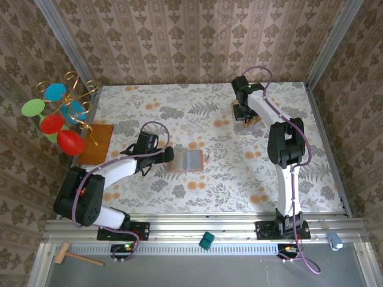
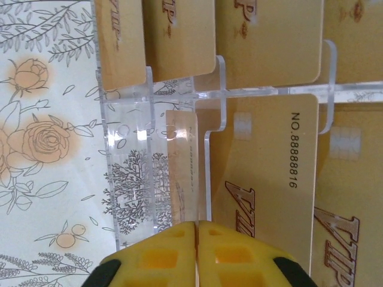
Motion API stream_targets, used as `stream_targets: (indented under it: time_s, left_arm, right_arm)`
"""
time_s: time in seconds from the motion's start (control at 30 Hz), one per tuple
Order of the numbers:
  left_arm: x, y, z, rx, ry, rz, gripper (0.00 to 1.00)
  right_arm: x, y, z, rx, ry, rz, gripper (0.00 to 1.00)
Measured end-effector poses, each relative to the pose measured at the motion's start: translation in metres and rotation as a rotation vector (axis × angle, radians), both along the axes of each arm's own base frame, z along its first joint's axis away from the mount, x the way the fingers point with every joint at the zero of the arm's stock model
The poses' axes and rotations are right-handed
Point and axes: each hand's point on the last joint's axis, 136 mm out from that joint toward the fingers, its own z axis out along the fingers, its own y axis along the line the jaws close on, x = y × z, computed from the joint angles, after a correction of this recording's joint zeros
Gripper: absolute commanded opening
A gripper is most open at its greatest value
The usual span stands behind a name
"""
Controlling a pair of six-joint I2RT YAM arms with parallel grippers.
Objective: Put the credit cards into the card holder
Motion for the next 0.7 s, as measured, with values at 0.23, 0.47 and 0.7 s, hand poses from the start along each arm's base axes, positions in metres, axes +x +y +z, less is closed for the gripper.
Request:
stream_targets:
  time_s: [0.23,0.47,0.7]
  left_arm:
    - [0.0,0.0,0.0,0.0,0.0,-0.001,1.0]
    - [-0.005,-0.011,0.0,-0.001,0.0,-0.035,1.0]
    - [-0.013,-0.027,-0.003,0.002,0.004,-0.081,1.0]
  right_arm:
    - [0.003,0.002,0.001,0.046,-0.01,-0.006,0.0]
    - [0.003,0.009,0.021,0.113,-0.045,-0.003,0.0]
    - [-0.005,0.021,0.081,0.227,-0.177,0.004,0.0]
